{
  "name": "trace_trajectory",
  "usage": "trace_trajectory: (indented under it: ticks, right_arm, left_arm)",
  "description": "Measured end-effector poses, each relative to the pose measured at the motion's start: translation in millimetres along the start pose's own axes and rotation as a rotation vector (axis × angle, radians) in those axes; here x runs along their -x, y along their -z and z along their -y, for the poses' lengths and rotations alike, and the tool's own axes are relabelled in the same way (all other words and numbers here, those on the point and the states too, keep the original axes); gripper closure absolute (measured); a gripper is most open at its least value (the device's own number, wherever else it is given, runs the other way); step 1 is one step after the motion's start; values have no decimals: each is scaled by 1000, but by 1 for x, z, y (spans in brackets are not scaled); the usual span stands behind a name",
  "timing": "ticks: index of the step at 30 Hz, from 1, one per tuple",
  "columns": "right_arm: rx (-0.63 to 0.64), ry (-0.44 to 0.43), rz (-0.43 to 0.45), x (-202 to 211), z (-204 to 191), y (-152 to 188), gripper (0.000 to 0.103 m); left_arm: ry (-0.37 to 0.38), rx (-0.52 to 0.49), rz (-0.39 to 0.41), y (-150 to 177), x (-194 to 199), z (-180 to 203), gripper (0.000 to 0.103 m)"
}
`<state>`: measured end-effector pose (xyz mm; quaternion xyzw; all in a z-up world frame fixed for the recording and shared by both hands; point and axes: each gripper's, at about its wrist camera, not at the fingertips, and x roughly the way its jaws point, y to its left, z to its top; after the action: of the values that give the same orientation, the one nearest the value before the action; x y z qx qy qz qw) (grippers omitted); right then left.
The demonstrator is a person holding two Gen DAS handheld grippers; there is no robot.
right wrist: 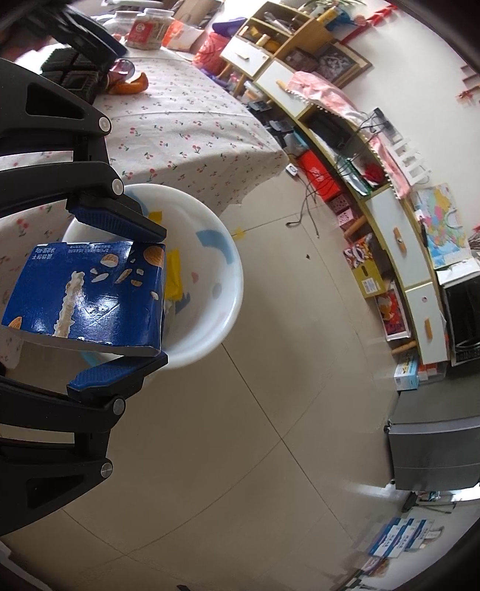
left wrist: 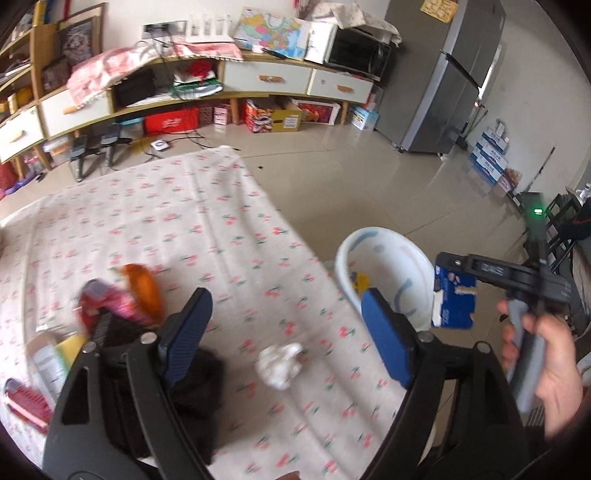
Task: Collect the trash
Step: 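Release the blue tissue box into the bucket with the right gripper while the left returns to the table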
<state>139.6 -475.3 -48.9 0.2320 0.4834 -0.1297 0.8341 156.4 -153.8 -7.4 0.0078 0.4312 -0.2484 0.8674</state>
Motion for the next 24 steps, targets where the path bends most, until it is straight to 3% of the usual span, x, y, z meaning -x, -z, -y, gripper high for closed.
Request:
trace_trajectory:
  ticks: [11,24]
  right_arm:
    - [49,81,8,-24,-32,-8,42]
    - [88,132,37,-32,-50,-11,41]
  left_arm:
    - [-53,67,28,20,54,-69,18]
    - [-99,97,35,41,88,-116,18]
